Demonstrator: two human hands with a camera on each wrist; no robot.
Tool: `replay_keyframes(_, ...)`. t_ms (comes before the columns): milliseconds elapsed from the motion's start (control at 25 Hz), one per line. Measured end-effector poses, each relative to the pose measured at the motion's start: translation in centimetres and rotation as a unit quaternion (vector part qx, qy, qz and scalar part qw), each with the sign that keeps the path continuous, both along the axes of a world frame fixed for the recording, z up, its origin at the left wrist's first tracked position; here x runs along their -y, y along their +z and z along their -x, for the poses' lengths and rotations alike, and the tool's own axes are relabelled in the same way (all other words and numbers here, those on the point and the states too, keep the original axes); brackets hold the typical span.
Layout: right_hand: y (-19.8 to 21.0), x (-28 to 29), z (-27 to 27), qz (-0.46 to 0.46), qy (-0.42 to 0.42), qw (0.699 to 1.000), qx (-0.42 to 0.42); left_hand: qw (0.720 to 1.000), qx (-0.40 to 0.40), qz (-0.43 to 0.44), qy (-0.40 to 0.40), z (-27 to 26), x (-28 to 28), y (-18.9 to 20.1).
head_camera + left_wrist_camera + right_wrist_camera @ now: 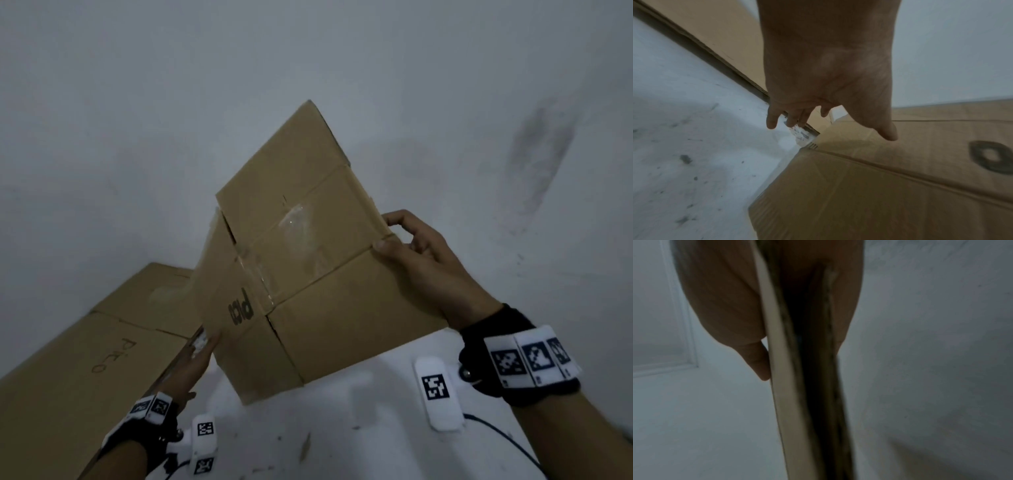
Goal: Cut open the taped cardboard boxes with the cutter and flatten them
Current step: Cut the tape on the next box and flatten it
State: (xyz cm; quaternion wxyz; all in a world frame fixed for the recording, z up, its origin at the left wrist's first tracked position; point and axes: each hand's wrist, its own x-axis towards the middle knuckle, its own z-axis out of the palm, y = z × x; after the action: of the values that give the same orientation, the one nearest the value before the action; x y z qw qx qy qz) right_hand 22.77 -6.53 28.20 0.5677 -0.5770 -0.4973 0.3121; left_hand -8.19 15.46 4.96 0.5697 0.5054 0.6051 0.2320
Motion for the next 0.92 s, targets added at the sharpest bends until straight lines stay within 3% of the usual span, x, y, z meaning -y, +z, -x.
replay_keyframes(200,2.9,-3.8,-0.1,-0.007,0.046,0.999,-0.006,0.993,0.075,0.04,0.076,4.9,0.2,0.0)
replay_keyframes(400,2.8,-11.6,2.6,0.011,0.072,0.997,-0.024,0.961,0.185,0.046,0.2,12.7,-2.2,0.4)
replay_keyframes(680,-0.7,-28.5,11.7,0.082,0.119,0.989,0.006,0.921,0.143,0.052,0.359,28.5,-6.1,0.6)
replay_keyframes(920,-6.8,-40.3,20.6,0.135,0.156,0.973,0.102,0.909,0.076,0.037,0.408,37.0,-5.4,-2.9)
